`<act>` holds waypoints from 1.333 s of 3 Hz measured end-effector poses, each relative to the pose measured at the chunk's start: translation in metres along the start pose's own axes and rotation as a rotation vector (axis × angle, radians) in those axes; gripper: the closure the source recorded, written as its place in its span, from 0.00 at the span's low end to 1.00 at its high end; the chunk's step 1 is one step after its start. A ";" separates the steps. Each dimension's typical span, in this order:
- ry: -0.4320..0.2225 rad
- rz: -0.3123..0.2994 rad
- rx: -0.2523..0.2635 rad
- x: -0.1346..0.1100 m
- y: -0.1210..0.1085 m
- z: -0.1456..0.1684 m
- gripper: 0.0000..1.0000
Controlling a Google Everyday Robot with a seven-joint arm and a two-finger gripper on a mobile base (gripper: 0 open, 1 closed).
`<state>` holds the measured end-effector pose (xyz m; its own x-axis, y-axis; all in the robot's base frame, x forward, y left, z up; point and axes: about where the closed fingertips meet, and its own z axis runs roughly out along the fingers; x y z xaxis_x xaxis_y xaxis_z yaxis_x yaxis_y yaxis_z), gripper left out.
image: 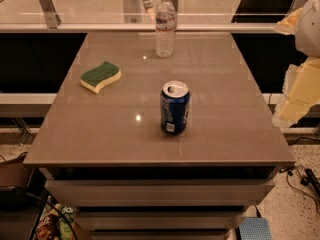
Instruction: Knock water bottle over
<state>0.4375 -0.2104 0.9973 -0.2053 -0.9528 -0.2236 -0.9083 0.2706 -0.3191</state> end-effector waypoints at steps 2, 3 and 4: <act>-0.090 0.028 0.041 -0.007 -0.025 -0.001 0.00; -0.226 0.082 0.085 -0.013 -0.058 0.008 0.00; -0.377 0.144 0.120 -0.017 -0.086 0.022 0.00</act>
Offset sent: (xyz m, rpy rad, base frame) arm 0.0640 -0.0031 0.0195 0.2164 -0.1301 -0.0165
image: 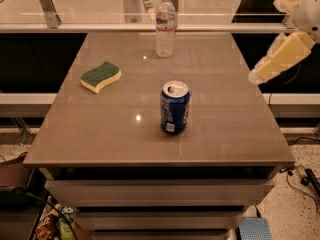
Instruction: Knock water bottle over
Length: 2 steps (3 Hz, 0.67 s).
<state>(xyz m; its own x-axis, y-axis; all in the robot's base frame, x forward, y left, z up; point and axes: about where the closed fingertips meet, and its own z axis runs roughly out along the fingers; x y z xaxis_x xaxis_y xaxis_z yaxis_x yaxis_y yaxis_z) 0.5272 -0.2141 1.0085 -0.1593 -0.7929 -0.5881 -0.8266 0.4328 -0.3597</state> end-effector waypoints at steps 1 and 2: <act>-0.159 0.062 0.030 -0.005 -0.027 0.019 0.00; -0.251 0.119 0.056 -0.010 -0.046 0.034 0.00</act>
Offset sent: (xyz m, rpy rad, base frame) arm 0.0894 -0.0025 -0.0047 0.3985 -0.1465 -0.0749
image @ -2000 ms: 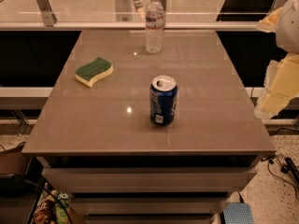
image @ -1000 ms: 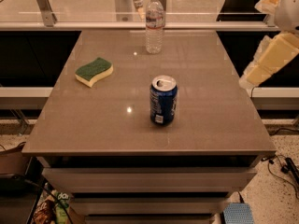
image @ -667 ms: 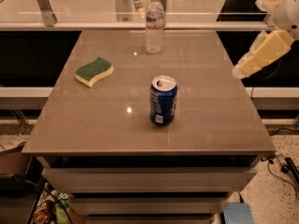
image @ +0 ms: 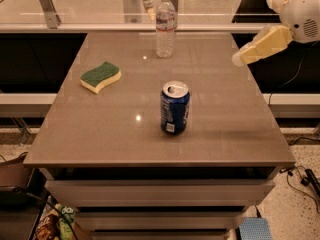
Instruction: Knock water bottle over
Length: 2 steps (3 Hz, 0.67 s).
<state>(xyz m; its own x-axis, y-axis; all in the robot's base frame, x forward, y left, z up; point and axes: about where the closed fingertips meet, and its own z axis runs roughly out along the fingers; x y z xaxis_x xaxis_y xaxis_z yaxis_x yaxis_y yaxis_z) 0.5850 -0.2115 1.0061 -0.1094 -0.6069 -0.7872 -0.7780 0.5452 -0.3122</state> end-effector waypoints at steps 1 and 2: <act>0.010 0.051 0.077 -0.009 -0.011 0.020 0.00; 0.009 0.115 0.090 -0.010 -0.013 0.023 0.00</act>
Offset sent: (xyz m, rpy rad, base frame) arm 0.0181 0.0092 0.0011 0.0183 -0.0163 -0.0646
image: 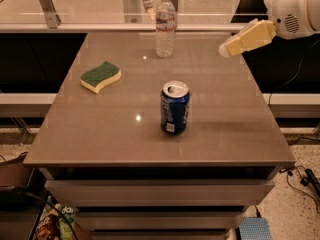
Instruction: Knock water bottle over
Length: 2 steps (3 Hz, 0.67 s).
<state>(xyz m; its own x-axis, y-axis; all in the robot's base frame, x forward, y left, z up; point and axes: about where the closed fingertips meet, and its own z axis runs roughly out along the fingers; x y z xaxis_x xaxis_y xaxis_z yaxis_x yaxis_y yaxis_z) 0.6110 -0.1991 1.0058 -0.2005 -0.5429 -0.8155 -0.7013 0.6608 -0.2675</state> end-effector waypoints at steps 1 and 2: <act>-0.001 0.000 -0.002 0.000 0.000 0.000 0.00; -0.041 0.017 0.025 -0.006 -0.009 0.018 0.00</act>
Offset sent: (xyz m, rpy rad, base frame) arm 0.0613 0.0150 -0.0074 0.1051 -0.0951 -0.0659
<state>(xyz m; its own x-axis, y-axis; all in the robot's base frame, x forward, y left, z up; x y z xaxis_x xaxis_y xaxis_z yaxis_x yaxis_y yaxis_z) 0.6312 -0.1920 1.0040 -0.1836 -0.5102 -0.8402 -0.6807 0.6827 -0.2658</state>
